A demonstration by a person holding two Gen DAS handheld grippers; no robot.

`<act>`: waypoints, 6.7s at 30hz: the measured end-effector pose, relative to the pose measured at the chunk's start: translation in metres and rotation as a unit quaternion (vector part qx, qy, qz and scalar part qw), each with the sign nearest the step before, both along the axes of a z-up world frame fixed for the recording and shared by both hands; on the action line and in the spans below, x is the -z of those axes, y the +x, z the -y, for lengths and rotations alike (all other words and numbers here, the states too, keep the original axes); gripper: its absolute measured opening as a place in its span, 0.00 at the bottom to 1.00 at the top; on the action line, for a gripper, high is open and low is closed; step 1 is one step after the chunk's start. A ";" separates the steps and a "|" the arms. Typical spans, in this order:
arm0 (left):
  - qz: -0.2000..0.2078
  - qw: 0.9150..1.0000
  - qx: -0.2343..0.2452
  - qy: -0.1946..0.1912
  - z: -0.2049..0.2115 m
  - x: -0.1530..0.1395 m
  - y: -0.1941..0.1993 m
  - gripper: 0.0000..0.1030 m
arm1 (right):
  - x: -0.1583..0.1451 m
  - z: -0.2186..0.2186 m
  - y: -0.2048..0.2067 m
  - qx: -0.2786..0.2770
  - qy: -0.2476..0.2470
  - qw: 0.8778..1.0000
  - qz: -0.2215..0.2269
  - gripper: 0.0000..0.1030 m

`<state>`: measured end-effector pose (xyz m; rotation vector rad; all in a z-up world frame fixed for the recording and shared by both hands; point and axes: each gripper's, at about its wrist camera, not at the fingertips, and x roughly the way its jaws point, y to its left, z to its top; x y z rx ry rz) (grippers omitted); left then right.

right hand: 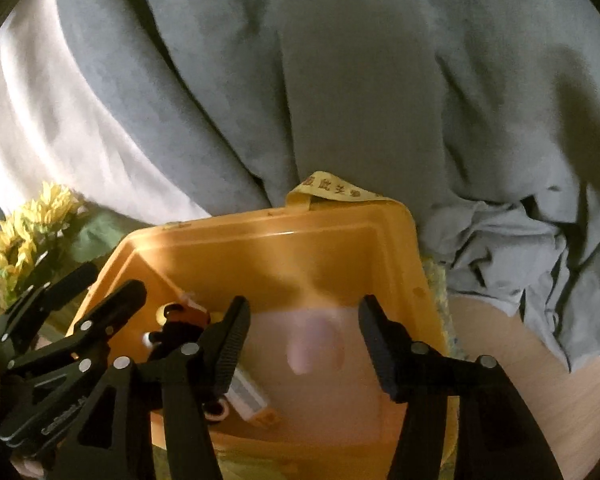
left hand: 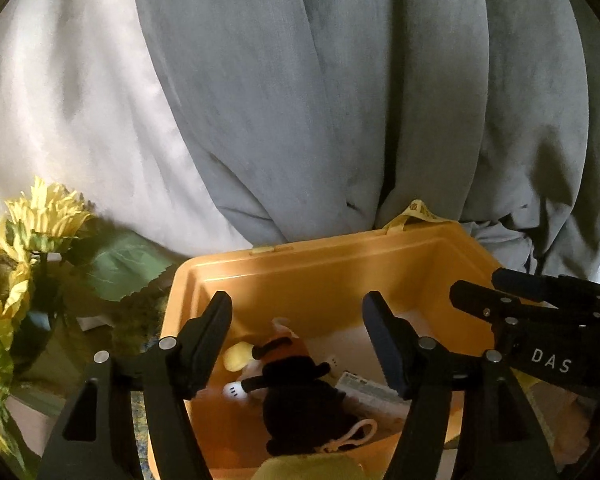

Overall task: Organize soft objects
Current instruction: 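Open both tools to drop the Mickey plush and sponge into the crate, then withdraw both tools from the crate toward the remaining items, then grasp the red-green fluffy plush with the left tool while the right tool grasps the rolled sock, then lift and carry the fluffy plush and rolled sock over the orange crate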

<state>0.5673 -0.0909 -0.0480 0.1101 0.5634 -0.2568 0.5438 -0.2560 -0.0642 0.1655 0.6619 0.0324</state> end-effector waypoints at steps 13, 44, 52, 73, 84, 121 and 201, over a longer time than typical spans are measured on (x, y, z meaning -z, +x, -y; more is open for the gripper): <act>0.037 0.999 -0.019 -0.017 -0.009 -0.038 -0.054 0.74 | -0.034 0.001 -0.049 0.022 -0.020 0.998 0.051 0.63; 0.081 0.996 -0.011 -0.023 -0.005 -0.055 -0.195 0.84 | -0.051 0.005 -0.189 0.046 -0.047 0.991 0.116 0.77; 0.049 0.999 0.000 -0.011 0.003 -0.030 -0.211 0.84 | -0.031 0.007 -0.203 0.036 -0.054 0.994 0.089 0.77; -0.102 0.994 0.035 0.007 0.017 0.052 -0.199 0.84 | 0.040 0.008 -0.199 0.006 -0.059 0.997 -0.043 0.76; -0.134 0.989 0.054 0.024 0.027 0.085 -0.195 0.84 | 0.084 0.016 -0.188 0.000 -0.052 0.993 -0.109 0.76; -0.188 0.978 0.089 0.002 0.049 0.134 -0.147 0.41 | 0.125 0.019 -0.152 -0.048 -0.037 0.989 -0.131 0.57; 0.128 0.987 0.032 -0.087 -0.005 -0.099 -0.172 0.35 | -0.090 -0.029 -0.178 -0.053 -0.020 0.981 0.185 0.34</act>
